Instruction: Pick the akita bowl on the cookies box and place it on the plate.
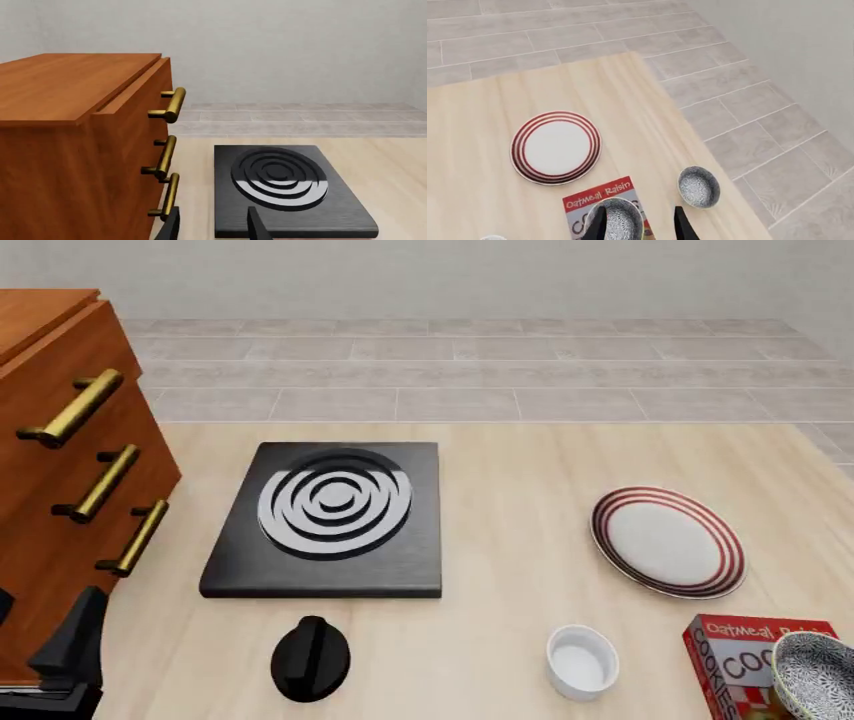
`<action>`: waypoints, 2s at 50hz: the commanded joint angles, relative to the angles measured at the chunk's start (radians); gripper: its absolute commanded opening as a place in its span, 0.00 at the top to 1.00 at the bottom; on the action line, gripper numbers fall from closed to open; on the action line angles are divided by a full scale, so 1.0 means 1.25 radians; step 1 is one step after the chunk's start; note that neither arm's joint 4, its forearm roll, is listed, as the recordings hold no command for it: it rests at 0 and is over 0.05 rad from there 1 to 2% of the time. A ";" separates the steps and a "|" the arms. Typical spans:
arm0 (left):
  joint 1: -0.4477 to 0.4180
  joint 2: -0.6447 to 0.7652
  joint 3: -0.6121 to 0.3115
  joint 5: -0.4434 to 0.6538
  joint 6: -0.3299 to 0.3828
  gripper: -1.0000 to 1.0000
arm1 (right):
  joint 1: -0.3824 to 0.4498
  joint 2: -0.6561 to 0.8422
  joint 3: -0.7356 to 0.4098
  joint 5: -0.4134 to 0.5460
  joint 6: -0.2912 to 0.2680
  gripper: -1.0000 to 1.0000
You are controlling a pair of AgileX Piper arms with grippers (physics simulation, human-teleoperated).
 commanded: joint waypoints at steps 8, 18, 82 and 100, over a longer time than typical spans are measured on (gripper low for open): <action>0.000 0.000 0.000 0.000 0.000 0.00 | -0.045 0.004 0.108 -0.051 0.015 0.00; 0.000 0.000 0.000 0.000 0.000 0.00 | -0.052 0.023 0.157 -0.088 0.034 0.00; 0.000 0.000 0.000 0.000 0.000 0.00 | -0.048 0.137 0.375 -0.305 0.083 0.00; 0.000 0.000 0.000 0.000 0.000 0.00 | -0.062 0.171 0.388 -0.342 0.075 0.00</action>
